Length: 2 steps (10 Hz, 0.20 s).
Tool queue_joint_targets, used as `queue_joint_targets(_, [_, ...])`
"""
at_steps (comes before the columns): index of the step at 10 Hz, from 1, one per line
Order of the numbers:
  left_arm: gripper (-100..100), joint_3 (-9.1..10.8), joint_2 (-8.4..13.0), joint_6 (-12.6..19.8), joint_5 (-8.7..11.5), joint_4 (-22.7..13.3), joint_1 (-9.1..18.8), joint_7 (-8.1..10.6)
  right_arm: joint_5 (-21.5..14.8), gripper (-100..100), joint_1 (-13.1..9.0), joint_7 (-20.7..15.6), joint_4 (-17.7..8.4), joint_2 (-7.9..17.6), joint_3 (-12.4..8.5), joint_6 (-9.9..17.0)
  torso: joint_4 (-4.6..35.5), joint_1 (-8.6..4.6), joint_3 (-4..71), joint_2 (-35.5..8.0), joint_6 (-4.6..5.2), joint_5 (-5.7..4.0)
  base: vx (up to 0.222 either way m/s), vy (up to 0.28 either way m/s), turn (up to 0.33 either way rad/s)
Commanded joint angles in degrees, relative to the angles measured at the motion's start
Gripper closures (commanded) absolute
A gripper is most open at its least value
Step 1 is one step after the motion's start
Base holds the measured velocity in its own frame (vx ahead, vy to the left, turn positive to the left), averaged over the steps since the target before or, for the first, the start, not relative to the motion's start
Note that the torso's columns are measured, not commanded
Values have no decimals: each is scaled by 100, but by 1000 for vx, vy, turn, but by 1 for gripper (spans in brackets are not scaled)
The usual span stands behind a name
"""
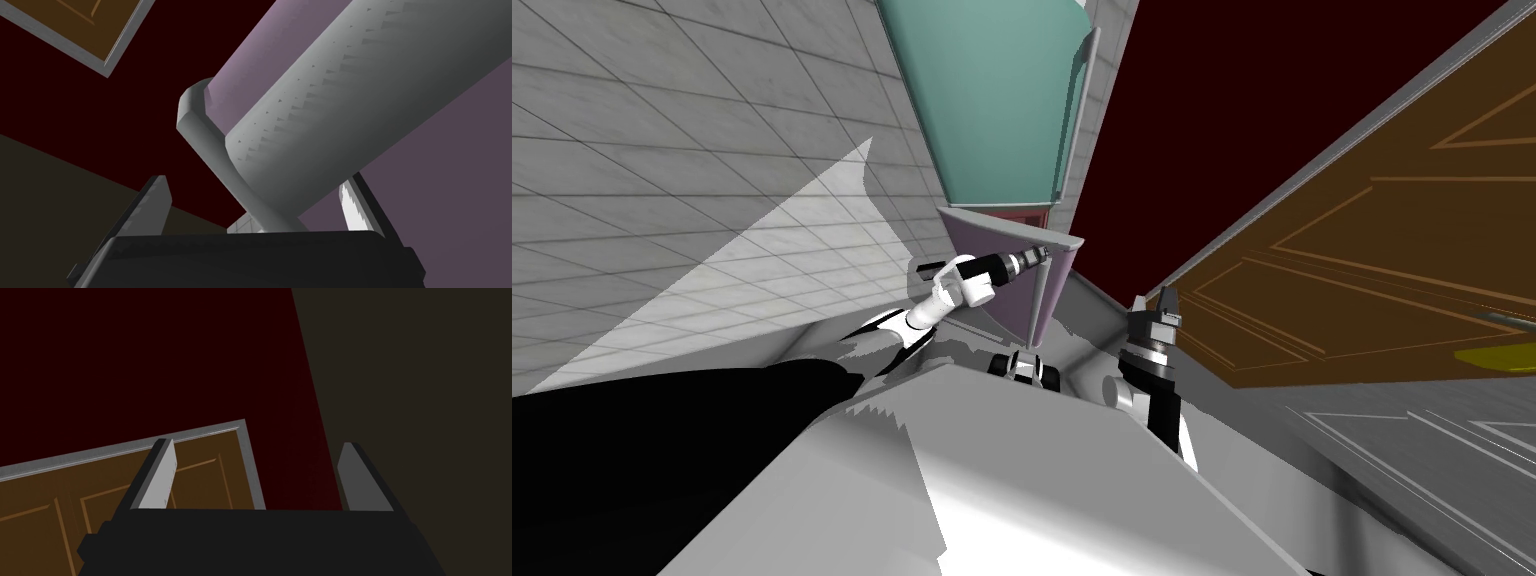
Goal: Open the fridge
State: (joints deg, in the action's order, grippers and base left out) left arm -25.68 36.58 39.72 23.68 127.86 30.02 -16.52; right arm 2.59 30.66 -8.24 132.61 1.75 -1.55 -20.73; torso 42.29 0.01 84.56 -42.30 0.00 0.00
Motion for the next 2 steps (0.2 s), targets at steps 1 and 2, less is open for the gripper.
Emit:
queue_joint_targets(1, [0, 0, 0, 0, 0, 0, 0, 0, 0, 0, 0, 0, 0, 0, 0, 0, 0, -1, 1, 1, 0, 0, 0, 0, 0])
queue_joint_targets(2, [0, 0, 0, 0, 0, 0, 0, 0, 0, 0, 0, 0, 0, 0, 0, 0, -1, -1, 1, 2, 0, 0, 0, 0, 0])
